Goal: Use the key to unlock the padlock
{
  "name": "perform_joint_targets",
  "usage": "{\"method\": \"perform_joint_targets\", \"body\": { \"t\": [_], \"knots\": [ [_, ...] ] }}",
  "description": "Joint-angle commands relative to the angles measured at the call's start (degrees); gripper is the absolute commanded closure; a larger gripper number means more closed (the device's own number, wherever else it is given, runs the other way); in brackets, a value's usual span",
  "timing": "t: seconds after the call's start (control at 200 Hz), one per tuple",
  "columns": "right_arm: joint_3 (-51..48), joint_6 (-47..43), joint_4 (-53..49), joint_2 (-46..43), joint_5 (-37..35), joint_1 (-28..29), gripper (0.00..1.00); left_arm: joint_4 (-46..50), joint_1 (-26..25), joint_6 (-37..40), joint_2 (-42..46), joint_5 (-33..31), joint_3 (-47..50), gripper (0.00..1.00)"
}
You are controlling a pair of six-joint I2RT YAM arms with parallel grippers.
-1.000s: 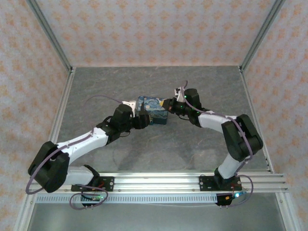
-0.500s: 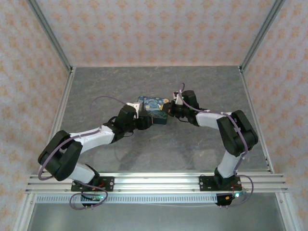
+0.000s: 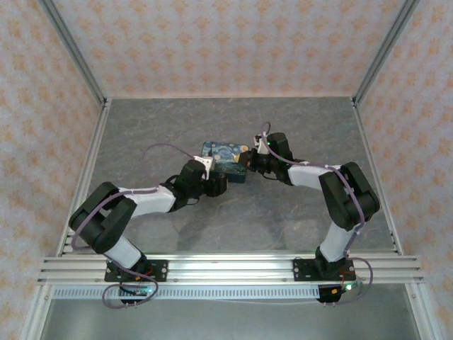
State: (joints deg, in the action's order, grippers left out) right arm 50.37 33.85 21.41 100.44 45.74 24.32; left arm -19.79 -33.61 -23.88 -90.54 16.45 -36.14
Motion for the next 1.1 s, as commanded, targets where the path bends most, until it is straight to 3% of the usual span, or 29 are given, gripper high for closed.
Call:
{"method": "perform_joint_targets", "body": {
  "t": [0.0,0.275,1.091],
  "knots": [
    [-1.14,-1.84,-7.16,1.12,-1.0,-0.03,1.0,-4.72,-0.92,2.03,-1.35,-1.94,0.37,0.39],
    [-1.04,-2.2,-6.82,0.92,-0.82,-0.05,1.0,-4.19,-2.01,3.56,-2.47,-5.67,-0.8,0.4],
    [-0.45,-2.64,-7.14,1.33,-1.14,0.44,1.0,-5.19,-3.84,0.82,-9.19,-7.67,-5.46,0.43]
  ]
}}
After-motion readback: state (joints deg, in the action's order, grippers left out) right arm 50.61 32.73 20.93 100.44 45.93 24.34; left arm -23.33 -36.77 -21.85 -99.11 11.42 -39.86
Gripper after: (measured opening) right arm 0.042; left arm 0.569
